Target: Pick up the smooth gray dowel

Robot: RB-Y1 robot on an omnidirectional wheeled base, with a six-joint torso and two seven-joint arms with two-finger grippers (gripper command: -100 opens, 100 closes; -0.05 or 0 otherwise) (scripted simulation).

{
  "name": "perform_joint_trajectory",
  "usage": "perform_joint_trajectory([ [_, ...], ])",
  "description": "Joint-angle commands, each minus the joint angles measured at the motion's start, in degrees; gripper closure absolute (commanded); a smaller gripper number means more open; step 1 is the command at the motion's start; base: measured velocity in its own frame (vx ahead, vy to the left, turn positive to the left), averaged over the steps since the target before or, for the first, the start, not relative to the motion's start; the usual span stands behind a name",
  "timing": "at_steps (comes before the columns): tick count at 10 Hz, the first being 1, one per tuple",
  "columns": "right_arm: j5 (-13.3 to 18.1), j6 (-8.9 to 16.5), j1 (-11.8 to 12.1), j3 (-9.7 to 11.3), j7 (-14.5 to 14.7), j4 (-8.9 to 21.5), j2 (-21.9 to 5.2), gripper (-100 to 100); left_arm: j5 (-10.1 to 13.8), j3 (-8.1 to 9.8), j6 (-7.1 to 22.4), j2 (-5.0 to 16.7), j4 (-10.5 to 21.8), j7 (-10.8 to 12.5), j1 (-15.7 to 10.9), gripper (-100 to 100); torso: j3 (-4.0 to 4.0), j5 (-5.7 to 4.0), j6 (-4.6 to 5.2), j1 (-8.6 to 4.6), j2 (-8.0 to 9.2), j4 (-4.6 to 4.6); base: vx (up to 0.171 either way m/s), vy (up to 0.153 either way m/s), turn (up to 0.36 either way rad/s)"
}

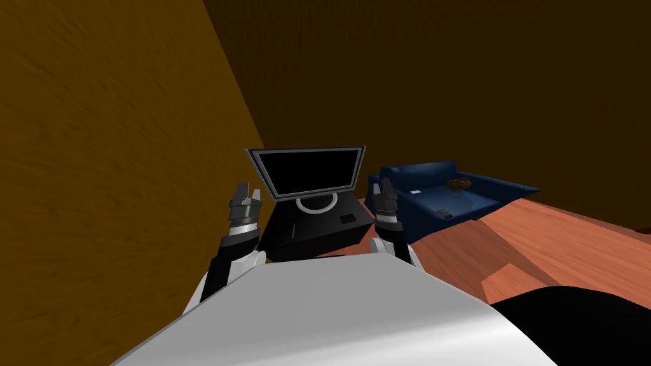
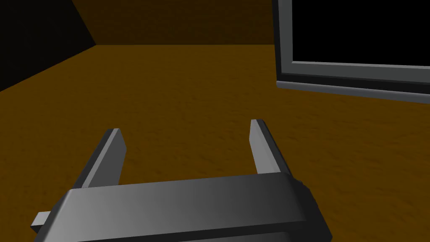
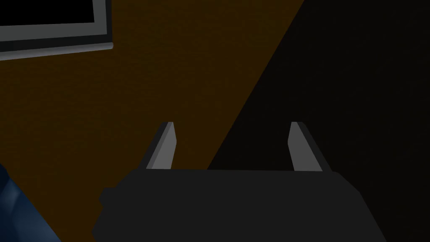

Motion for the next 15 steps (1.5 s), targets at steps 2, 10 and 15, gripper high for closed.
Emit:
perform_joint_trajectory([
  [2, 0.00, 0.00, -0.01, 0.00, 0.00, 0.00, 0.00, 0, 0.90, -0.47, 0.54, 2.93, 1.50, 0.32, 0.31, -100, 0.06, 0.01, 0.01, 0.05, 0.11, 0.02, -0.057, 0.021, -0.085],
  [10, 0.00, 0.00, -0.02, 0.00, 0.00, 0.00, 0.00, 0, 6.21, -3.62, 4.00, 13.89, 10.79, 2.04, 2.78, -100, 0.29, 0.04, 0.01, 0.18, 0.49, 0.11, -0.119, 0.019, -0.170],
  [15, 0.00, 0.00, -0.02, 0.00, 0.00, 0.00, 0.00, 0, 10.88, -7.06, 7.47, 21.63, 19.57, 3.35, 5.29, -100, 0.24, 0.03, 0.01, 0.14, 0.41, 0.10, -0.104, 0.004, -0.321],
])
